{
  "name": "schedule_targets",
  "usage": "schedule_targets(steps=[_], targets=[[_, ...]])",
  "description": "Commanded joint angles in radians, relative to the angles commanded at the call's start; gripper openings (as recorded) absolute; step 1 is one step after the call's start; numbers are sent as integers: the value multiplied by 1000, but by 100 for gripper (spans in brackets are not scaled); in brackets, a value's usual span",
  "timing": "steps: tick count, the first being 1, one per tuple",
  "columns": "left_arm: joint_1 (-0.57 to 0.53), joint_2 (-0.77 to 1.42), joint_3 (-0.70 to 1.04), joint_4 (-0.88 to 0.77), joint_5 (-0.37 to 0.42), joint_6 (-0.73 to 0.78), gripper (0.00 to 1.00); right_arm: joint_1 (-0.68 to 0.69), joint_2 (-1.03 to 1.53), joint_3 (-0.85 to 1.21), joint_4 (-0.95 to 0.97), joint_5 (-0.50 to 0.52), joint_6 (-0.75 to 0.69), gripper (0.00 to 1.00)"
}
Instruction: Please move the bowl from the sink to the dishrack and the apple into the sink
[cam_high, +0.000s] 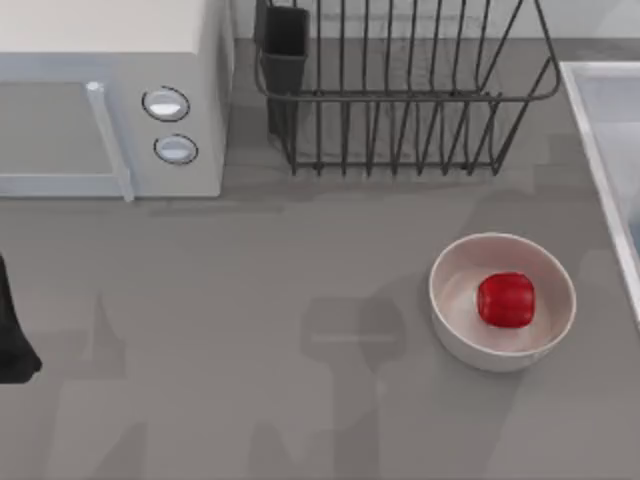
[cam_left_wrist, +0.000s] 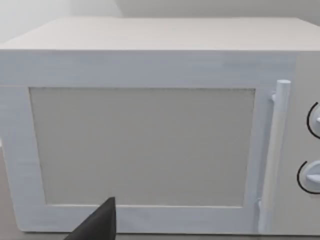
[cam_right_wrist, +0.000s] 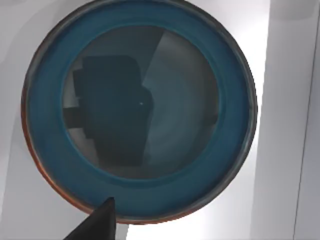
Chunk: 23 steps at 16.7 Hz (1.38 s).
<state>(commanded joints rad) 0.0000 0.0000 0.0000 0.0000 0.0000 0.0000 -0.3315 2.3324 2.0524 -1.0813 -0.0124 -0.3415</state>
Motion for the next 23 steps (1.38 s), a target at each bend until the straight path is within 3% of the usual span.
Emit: schedule_targets(steps=[7, 15, 23], targets=[[0, 0, 0, 0, 0, 0, 100, -51, 223, 268, -158, -14, -18, 100], [0, 0, 0, 0, 0, 0, 100, -49, 236, 284, -164, -15, -17, 100], [0, 0, 0, 0, 0, 0, 100, -47, 366, 165, 89, -13, -10, 100]])
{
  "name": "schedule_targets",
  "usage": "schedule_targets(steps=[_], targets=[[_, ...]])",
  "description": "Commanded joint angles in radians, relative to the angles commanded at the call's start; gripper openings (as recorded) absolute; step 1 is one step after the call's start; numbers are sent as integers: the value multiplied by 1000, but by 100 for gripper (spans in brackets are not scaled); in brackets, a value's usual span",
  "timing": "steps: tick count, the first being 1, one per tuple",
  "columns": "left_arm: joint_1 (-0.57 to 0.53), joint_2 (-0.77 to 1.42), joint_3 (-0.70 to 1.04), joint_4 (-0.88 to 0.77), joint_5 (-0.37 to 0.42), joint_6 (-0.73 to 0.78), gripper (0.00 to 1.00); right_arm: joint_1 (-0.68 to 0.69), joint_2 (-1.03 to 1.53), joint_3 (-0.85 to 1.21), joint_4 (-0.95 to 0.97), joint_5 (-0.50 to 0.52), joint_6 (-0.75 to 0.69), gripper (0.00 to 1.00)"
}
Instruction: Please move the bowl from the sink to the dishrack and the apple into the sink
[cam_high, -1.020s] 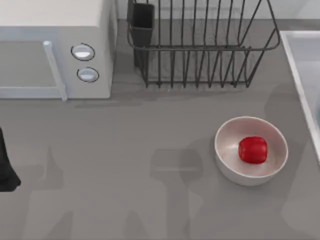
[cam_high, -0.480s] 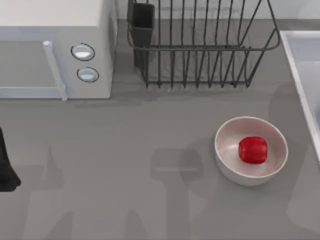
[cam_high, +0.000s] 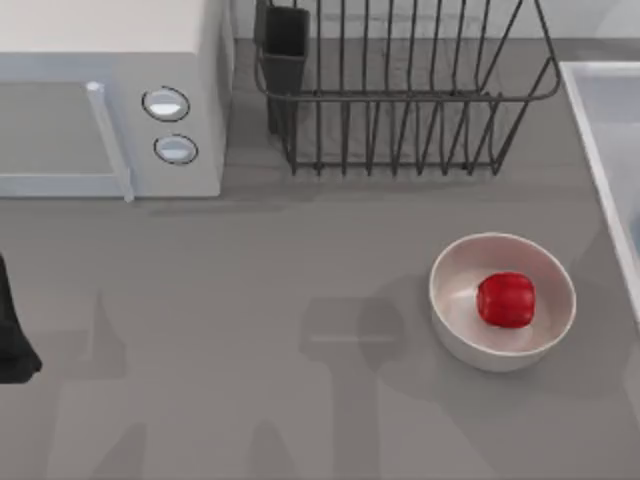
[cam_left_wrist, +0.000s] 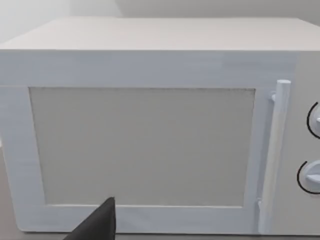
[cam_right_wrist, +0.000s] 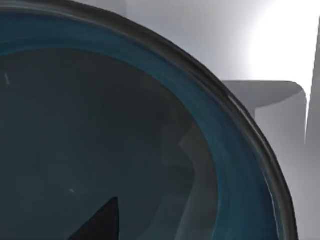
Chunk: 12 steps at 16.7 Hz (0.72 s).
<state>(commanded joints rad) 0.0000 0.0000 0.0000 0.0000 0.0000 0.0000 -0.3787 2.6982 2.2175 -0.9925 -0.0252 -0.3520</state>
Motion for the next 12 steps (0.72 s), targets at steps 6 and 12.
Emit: schedule_targets(steps=[6, 12], targets=[[0, 0, 0, 0, 0, 0, 100, 0, 9, -7, 12, 0, 0, 92], [0, 0, 0, 0, 0, 0, 100, 0, 9, -7, 12, 0, 0, 47]])
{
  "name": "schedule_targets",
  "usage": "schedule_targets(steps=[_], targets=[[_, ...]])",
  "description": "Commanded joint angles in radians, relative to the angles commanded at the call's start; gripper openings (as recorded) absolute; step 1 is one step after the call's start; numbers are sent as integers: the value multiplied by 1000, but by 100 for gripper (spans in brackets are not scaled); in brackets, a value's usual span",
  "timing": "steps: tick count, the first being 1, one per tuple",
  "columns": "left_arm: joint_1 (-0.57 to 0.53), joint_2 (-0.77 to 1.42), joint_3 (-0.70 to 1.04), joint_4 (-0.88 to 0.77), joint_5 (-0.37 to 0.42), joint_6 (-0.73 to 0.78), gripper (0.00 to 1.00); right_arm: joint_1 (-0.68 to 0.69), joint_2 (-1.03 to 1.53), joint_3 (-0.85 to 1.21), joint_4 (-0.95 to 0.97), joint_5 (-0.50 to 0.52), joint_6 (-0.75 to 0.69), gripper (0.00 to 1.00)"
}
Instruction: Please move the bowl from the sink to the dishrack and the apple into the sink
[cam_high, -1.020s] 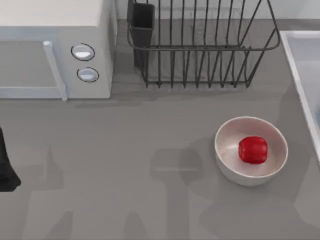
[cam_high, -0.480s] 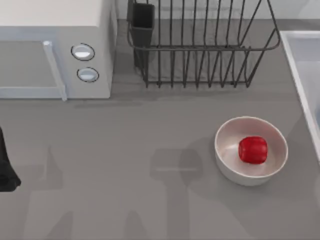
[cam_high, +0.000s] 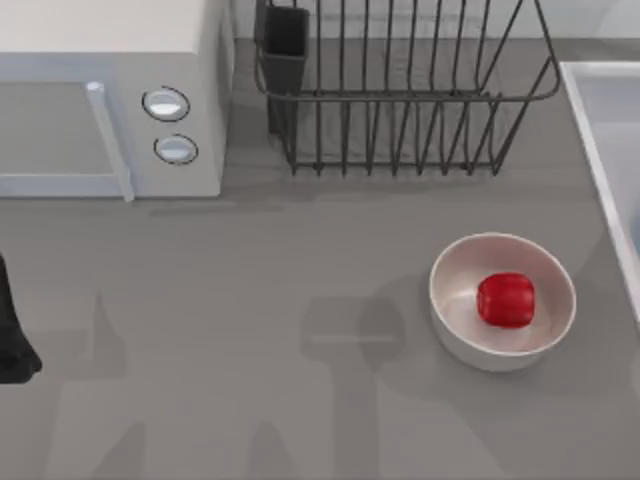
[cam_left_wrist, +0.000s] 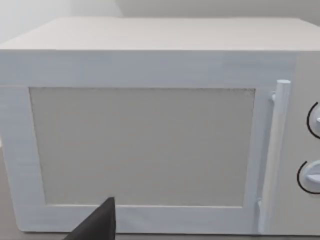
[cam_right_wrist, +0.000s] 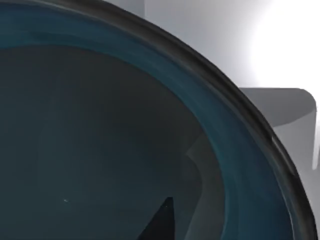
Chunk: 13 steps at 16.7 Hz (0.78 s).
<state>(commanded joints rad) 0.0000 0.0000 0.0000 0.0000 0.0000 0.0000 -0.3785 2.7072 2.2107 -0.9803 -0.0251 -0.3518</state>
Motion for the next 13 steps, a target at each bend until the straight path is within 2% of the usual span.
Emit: schedule_targets(steps=[6, 13], targets=[[0, 0, 0, 0, 0, 0, 100, 0, 0, 0, 0, 0, 0, 2], [0, 0, 0, 0, 0, 0, 100, 0, 0, 0, 0, 0, 0, 0]])
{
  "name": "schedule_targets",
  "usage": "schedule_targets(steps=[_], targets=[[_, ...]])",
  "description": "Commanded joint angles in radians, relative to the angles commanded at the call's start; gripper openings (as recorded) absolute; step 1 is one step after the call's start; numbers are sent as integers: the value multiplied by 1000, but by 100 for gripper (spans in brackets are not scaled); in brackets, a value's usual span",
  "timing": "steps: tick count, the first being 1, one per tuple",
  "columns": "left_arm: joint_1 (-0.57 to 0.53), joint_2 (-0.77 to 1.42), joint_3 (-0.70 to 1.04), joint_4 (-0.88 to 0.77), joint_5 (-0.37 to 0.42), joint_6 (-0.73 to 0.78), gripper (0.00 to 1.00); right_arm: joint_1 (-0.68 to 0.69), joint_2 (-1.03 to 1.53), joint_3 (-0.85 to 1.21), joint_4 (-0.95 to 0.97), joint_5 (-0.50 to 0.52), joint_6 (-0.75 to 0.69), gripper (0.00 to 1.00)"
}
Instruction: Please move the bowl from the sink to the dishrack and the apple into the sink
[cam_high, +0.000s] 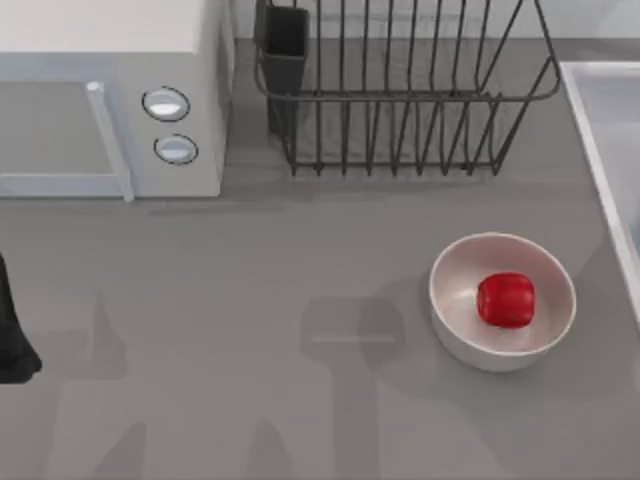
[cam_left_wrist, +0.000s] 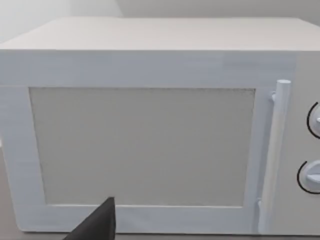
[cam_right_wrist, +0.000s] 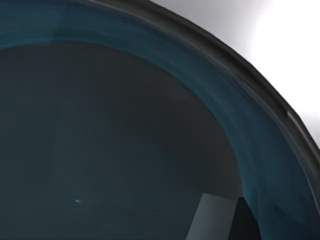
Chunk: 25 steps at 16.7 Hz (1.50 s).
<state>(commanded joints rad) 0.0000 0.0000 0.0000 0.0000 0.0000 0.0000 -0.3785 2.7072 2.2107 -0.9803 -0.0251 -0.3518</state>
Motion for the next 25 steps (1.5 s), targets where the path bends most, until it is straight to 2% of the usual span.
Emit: schedule_targets(steps=[7, 10, 18, 21, 25], targets=[[0, 0, 0, 0, 0, 0, 100, -40, -111, -76, -73, -6, -48, 0], [0, 0, 0, 0, 0, 0, 100, -106, -300, -171, -178, -13, -121, 0], [0, 0, 0, 0, 0, 0, 100, -329, -1001, -468, -494, -39, -348, 0], [0, 0, 0, 0, 0, 0, 100, -392, -1141, -552, -587, -45, -409, 0], [0, 0, 0, 0, 0, 0, 100, -415, -1184, -582, -622, -48, -431, 0]])
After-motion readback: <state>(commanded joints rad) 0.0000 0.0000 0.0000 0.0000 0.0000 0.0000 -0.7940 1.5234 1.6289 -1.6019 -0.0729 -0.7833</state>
